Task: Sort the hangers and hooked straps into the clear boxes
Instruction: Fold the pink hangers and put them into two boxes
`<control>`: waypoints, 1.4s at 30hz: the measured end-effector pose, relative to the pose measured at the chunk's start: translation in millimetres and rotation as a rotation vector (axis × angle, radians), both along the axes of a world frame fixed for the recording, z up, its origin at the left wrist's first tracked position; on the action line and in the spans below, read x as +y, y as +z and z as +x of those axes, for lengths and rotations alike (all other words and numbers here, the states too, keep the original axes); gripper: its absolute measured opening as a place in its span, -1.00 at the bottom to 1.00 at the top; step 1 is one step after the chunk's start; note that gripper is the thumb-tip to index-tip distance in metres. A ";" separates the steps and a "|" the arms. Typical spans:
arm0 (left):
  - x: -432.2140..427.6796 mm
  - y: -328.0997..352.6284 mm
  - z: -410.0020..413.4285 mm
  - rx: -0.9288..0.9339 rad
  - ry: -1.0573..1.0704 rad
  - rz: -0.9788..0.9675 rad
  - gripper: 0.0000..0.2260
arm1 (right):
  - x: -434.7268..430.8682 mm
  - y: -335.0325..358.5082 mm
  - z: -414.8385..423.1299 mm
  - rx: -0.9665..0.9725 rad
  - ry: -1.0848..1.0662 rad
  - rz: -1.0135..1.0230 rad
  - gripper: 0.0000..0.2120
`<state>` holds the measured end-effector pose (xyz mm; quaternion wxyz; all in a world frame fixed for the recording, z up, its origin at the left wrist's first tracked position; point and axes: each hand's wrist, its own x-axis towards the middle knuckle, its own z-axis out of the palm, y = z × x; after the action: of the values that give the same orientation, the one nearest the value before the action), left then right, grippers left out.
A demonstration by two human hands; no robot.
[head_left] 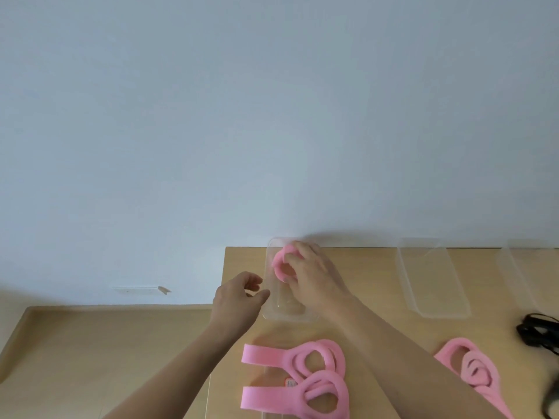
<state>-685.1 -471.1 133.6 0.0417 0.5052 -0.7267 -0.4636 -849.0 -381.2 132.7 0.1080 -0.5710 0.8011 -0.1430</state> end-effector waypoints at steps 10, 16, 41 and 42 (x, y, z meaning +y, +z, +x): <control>46.9 -2.7 59.5 0.289 -0.446 -0.697 -0.87 | 103.2 4.8 29.7 0.072 -0.444 -0.015 -0.84; 83.9 -22.9 80.1 0.203 -0.907 -0.782 -0.82 | 161.0 -11.1 65.8 -0.127 -0.427 0.390 -0.63; 115.1 101.7 42.3 0.457 -0.328 -0.131 -0.68 | 164.9 172.6 70.3 -0.556 -0.363 -0.607 -0.84; 118.0 113.5 38.6 0.504 -0.307 -0.110 -0.71 | 165.8 182.6 66.5 -0.573 -0.339 -0.643 -0.83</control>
<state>-646.5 -353.1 247.2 0.1774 0.2555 -0.7853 -0.5353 -782.5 -215.3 315.3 0.1179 -0.3738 0.7361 -0.5518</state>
